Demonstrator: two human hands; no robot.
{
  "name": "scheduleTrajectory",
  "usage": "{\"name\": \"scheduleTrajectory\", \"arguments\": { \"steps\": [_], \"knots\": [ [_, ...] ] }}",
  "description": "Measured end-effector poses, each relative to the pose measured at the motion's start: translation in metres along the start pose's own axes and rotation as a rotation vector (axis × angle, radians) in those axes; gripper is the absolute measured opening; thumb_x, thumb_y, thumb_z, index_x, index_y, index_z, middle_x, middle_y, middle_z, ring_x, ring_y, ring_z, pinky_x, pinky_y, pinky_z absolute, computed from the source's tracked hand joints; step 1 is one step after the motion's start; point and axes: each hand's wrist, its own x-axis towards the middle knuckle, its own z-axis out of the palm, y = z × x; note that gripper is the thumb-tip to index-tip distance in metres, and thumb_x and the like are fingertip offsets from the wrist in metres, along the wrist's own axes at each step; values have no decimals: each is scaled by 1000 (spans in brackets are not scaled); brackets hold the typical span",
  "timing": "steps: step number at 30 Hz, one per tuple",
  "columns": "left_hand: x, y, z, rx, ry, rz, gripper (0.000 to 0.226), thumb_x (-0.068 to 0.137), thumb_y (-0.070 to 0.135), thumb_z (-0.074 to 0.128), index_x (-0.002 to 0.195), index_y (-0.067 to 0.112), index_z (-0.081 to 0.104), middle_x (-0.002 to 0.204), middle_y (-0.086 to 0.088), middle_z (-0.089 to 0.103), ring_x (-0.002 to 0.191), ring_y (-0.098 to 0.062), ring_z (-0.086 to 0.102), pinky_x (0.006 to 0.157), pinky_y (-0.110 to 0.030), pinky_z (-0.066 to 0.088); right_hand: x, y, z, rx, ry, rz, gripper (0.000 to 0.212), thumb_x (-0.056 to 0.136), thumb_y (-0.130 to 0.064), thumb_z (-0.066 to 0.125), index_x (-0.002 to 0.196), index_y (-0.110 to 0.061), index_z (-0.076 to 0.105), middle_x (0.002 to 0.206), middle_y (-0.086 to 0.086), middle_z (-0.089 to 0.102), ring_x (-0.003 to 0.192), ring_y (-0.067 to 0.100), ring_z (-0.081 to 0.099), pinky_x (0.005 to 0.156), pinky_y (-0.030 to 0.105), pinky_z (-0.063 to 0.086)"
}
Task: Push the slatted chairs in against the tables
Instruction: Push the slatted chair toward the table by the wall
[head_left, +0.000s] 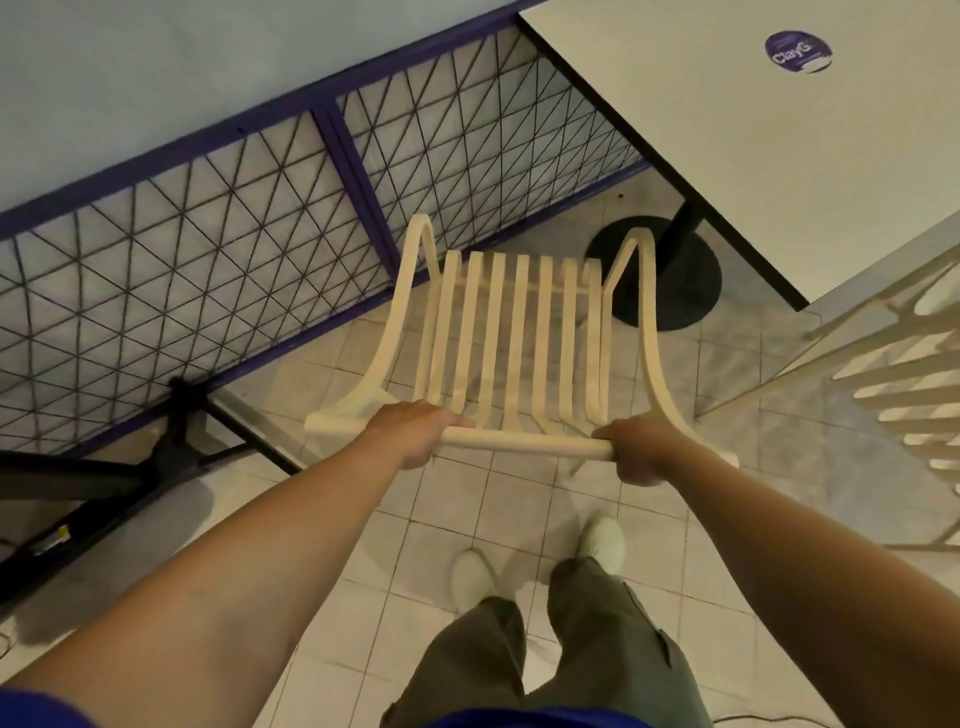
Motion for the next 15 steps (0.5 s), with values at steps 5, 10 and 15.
{"name": "scheduleTrajectory", "arguments": {
  "steps": [5,10,15],
  "knots": [
    [1,1,0,13,-2,-20,76,94,2,52,145,57,36,117,0,59,88,-21,55,76,-38,50,1,3,1,8,-1,-16,34,86,-18,62,117,-32,62,91,-10,62,83,13,60,86,35,54],
    [3,3,3,26,-11,-59,76,96,6,54,147,59,33,120,-1,60,91,-21,59,78,-38,50,2,6,-2,-51,-26,-76,32,85,-24,62,116,-31,60,86,-12,57,80,12,58,78,31,49],
    [4,3,5,27,-9,-74,78,96,3,54,147,59,33,119,-1,59,93,-22,61,80,-39,51,5,7,-4,-43,-62,-113,39,85,-21,66,123,-24,58,96,-7,59,85,14,57,75,28,42]
  ]
}}
